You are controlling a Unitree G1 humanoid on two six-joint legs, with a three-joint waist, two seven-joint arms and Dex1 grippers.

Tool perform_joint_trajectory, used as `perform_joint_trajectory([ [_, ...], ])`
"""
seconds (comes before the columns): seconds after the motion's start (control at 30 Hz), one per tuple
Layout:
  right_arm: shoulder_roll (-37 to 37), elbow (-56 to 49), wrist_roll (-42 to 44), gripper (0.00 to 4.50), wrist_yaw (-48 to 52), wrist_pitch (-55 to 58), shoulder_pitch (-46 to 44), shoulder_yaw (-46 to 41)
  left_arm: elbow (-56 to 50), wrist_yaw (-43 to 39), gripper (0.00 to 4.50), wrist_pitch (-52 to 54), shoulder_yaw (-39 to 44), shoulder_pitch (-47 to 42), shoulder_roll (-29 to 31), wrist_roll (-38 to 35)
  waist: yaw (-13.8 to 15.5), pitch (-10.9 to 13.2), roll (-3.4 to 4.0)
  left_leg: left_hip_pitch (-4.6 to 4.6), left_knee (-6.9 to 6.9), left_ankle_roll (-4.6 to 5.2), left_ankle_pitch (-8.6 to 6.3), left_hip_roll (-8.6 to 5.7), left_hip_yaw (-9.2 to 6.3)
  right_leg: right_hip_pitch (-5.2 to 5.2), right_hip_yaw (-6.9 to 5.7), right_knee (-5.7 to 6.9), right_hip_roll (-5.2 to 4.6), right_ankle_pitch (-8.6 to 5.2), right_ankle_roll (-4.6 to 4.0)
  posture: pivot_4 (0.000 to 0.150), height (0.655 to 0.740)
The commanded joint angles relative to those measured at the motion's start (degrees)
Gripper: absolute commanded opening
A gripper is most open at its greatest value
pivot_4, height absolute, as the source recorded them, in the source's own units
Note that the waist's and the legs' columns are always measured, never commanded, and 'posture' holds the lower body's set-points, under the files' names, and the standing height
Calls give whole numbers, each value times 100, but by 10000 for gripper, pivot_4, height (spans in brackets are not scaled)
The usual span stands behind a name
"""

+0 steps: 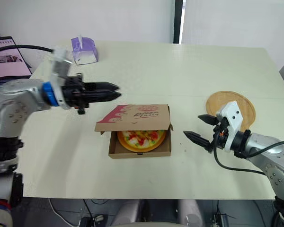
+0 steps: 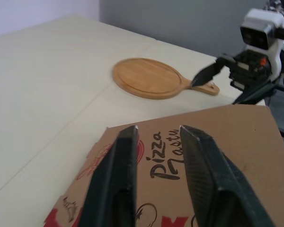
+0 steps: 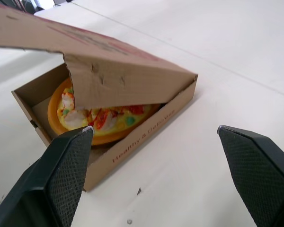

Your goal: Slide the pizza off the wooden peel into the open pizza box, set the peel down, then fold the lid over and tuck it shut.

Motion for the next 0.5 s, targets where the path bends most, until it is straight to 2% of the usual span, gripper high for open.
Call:
perform_joint_trajectory([
  [0.03,-130,-80,275,45000,122,4,-314,-372,165,-646,3347,-496,-477,-260,-169,606,1,0,0,-2,0,0,0,0,0,-2,1,0,0,0,0,1500,7251],
  [0.07,-139,-76,341,45000,142,36,-363,-421,216,-783,317,-600,-576,-296,-206,748,5,0,0,-6,2,0,0,0,0,-4,1,2,0,0,0,1500,7251],
  [0.3,-255,-60,1314,45000,265,459,-962,-621,592,-1449,317,-1100,-1052,-380,-423,1551,11,0,0,-16,7,5,-2,-1,-5,-7,-3,1,-1,0,0,1500,7251],
  [0.5,-289,-190,1092,45000,516,400,-1480,90,550,-1565,317,-1186,-989,-228,-527,1770,9,1,0,-20,11,20,-11,-1,-4,-11,-4,2,-2,1,2,1500,7251],
])
